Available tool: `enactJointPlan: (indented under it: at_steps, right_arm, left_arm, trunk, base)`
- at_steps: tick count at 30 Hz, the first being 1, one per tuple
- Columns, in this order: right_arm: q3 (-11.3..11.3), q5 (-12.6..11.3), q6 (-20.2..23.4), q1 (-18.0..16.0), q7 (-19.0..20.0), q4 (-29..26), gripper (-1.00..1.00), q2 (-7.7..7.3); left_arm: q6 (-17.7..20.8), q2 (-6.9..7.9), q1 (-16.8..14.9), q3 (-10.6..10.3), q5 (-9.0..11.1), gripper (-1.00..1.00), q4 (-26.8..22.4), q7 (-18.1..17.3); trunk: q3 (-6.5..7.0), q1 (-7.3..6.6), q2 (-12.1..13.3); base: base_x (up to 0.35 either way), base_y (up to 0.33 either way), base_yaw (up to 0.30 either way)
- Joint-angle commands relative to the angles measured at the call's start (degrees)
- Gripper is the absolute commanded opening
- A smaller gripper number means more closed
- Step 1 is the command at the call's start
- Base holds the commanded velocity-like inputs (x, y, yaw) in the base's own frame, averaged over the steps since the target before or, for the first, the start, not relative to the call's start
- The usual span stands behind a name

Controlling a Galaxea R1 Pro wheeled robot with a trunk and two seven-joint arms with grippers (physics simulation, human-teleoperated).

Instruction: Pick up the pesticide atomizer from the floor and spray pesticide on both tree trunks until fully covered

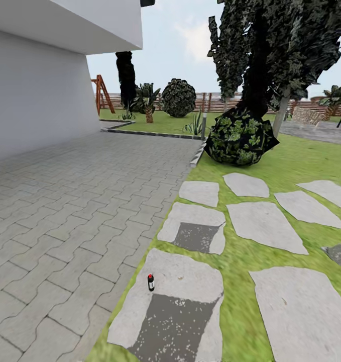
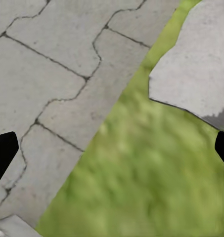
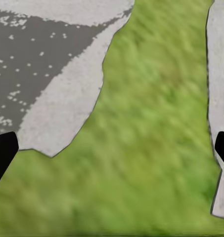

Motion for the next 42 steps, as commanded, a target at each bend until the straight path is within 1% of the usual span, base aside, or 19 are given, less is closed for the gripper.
enactJointPlan:
  at_steps: [1,8,20,26,35,42]
  right_arm:
    - [-0.01,0.05,-0.18,-0.04,-0.04,0.06,1.00,0.00]
    - [0.00,0.05,-0.18,-0.04,-0.04,0.06,1.00,0.00]
    - [-0.05,0.05,-0.19,-0.04,-0.04,-0.30,1.00,0.00]
    - [-0.08,0.05,-0.19,-0.04,-0.04,-0.24,1.00,0.00]
    - [-0.15,0.05,-0.18,-0.04,-0.04,-0.21,1.00,0.00]
    - [-0.15,0.05,-0.36,-0.04,-0.05,-0.16,1.00,-0.03]
  left_arm:
    - [-0.18,0.02,-0.01,-0.15,0.59,1.00,0.01,0.02]
    - [-0.18,0.06,-0.01,-0.17,0.59,1.00,0.01,0.02]
    - [-0.12,0.03,-0.01,-0.18,0.59,1.00,0.00,0.02]
    - [-0.12,0.02,-0.01,-0.18,0.59,1.00,0.00,0.02]
    - [-0.13,0.02,-0.01,-0.18,0.59,1.00,0.00,0.02]
    - [-0.17,0.04,-0.01,-0.18,0.59,1.00,0.00,0.02]
  trunk:
    - [-0.05,-0.01,-0.02]
    - [-0.05,-0.01,-0.02]
    - [-0.05,-0.01,-0.02]
    - [-0.05,-0.01,-0.02]
    - [0.12,-0.01,-0.02]
    - [0.14,-0.01,-0.02]
  base:
    - [0.000,0.000,-0.263]
    - [0.000,0.000,-0.237]
    - [0.004,0.000,-0.020]
    - [0.201,0.027,-0.023]
    - [0.303,0.062,-0.220]
    - [0.032,0.005,-0.065]
